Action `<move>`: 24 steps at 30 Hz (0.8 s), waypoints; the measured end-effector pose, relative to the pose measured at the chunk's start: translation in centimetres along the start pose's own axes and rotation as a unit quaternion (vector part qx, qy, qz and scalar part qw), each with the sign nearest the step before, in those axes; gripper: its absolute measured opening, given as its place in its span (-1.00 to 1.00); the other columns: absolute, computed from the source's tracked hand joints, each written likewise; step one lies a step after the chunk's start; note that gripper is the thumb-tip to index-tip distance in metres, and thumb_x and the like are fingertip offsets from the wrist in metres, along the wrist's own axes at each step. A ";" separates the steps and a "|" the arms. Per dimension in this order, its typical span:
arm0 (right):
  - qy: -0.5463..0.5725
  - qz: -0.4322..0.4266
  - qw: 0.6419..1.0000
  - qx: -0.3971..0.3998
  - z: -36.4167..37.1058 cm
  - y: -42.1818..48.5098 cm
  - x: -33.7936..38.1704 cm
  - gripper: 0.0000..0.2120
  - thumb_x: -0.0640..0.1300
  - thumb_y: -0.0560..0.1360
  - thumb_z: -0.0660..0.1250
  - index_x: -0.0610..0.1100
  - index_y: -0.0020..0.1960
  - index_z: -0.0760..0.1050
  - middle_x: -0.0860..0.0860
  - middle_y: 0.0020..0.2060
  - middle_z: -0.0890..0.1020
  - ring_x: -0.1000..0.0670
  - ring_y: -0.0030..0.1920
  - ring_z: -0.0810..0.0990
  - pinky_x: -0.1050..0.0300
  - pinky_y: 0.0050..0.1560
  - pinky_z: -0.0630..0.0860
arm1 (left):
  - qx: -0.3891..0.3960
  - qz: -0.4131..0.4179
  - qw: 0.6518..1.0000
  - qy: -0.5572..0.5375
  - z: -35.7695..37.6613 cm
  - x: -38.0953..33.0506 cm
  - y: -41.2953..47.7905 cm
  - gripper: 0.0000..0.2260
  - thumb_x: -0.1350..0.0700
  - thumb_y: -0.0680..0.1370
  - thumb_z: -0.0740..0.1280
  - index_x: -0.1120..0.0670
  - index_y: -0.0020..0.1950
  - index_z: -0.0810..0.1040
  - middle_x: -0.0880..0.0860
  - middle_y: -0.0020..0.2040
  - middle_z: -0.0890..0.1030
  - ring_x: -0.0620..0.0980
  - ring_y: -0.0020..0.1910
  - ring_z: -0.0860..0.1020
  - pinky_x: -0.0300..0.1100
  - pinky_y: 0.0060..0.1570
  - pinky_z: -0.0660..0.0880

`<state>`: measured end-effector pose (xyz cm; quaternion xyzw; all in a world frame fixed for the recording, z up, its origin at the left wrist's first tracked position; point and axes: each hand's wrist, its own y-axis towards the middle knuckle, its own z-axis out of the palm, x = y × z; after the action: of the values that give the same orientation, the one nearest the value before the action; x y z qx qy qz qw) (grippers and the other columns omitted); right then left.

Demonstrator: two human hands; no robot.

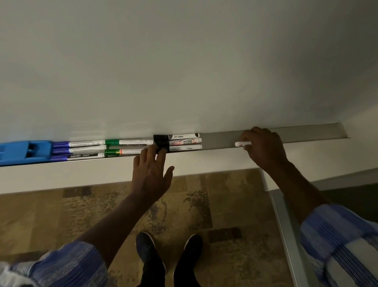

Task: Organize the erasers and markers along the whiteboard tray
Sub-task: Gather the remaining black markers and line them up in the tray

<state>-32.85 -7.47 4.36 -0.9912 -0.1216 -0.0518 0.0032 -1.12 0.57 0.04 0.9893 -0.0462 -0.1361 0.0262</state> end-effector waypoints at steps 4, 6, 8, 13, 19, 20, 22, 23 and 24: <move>0.231 0.007 0.969 -0.091 -1.7 1.1 3.6 -0.88 -0.13 0.56 0.36 -0.11 0.08 0.56 -0.01 -0.05 0.65 0.01 -0.07 0.63 0.12 -0.08 0.58 | -0.025 0.018 0.999 -0.037 -0.3 -0.3 0.3 -0.56 -0.05 0.54 0.39 0.17 0.32 0.48 0.19 0.24 0.51 0.19 0.20 0.47 0.05 0.08 0.46; 0.383 0.084 0.910 -0.134 -2.5 1.5 6.3 -0.86 -0.09 0.55 0.39 -0.04 0.10 0.55 0.08 -0.03 0.68 0.14 -0.03 0.65 0.30 -0.04 0.57 | -0.042 0.023 0.996 -0.072 -0.9 -0.6 0.5 -0.58 -0.08 0.57 0.33 0.16 0.32 0.47 0.15 0.21 0.52 0.14 0.17 0.48 0.02 0.07 0.49; 0.575 0.172 0.791 -0.118 -3.1 1.8 8.8 -0.82 -0.16 0.52 0.42 -0.02 0.11 0.56 0.02 0.02 0.70 0.04 0.05 0.68 0.19 0.04 0.61 | -0.068 0.022 0.991 -0.116 -1.7 -0.9 0.6 -0.60 -0.09 0.60 0.30 0.12 0.34 0.45 0.11 0.18 0.53 0.07 0.13 0.48 -0.04 0.04 0.50; 0.808 0.275 0.520 -0.044 -2.7 1.6 13.9 -0.78 -0.32 0.52 0.38 -0.17 0.14 0.48 -0.24 0.07 0.67 -0.20 0.07 0.70 0.01 0.03 0.66 | -0.101 0.001 0.971 -0.219 -4.2 -0.4 0.8 -0.56 -0.08 0.62 0.30 0.06 0.45 0.37 0.00 0.22 0.51 -0.26 0.06 0.44 -0.47 -0.04 0.40; 0.819 0.315 0.478 0.024 0.3 1.0 19.5 -0.79 -0.33 0.55 0.34 -0.24 0.18 0.45 -0.29 0.03 0.68 -0.20 0.02 0.72 -0.03 0.03 0.67 | -0.101 -0.018 0.975 -0.196 -5.5 3.1 0.0 -0.79 0.12 0.59 0.36 0.09 0.22 0.58 0.04 -0.02 0.57 0.02 -0.16 0.52 -0.06 -0.29 0.51; 0.805 0.318 0.500 0.033 0.8 1.1 20.1 -0.80 -0.30 0.56 0.33 -0.25 0.18 0.46 -0.26 0.03 0.68 -0.19 0.01 0.72 -0.01 0.01 0.68 | -0.089 -0.024 0.978 -0.187 -5.5 4.1 -0.3 -0.81 0.14 0.58 0.37 0.10 0.19 0.59 0.06 -0.04 0.58 0.06 -0.15 0.53 -0.02 -0.27 0.52; 0.759 0.316 0.567 0.047 1.9 1.3 21.1 -0.80 -0.24 0.58 0.33 -0.23 0.19 0.51 -0.18 0.03 0.70 -0.13 -0.02 0.73 0.04 -0.02 0.68 | -0.071 -0.028 0.984 -0.163 -5.5 6.2 -0.8 -0.82 0.15 0.57 0.38 0.11 0.16 0.61 0.08 -0.03 0.59 0.10 -0.10 0.54 -0.01 -0.21 0.52; 0.733 0.311 0.603 0.051 2.3 1.5 21.5 -0.81 -0.22 0.58 0.32 -0.20 0.18 0.54 -0.14 0.03 0.70 -0.11 -0.04 0.73 0.06 -0.04 0.68 | -0.069 -0.030 0.986 -0.148 -5.6 7.4 -0.9 -0.82 0.16 0.56 0.39 0.12 0.16 0.62 0.10 -0.02 0.59 0.13 -0.08 0.55 0.00 -0.18 0.53; 0.705 0.298 0.641 0.056 2.7 1.7 21.9 -0.84 -0.19 0.59 0.32 -0.16 0.16 0.56 -0.11 0.02 0.71 -0.10 -0.06 0.73 0.07 -0.08 0.67 | -0.072 -0.032 0.988 -0.131 -5.7 8.6 -0.9 -0.82 0.16 0.56 0.40 0.13 0.15 0.63 0.13 -0.01 0.59 0.15 -0.07 0.54 0.01 -0.16 0.52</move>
<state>-11.05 -3.76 3.91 -0.6345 0.2171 -0.7247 0.1586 8.73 0.87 3.16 0.9596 -0.0073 -0.2678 0.0862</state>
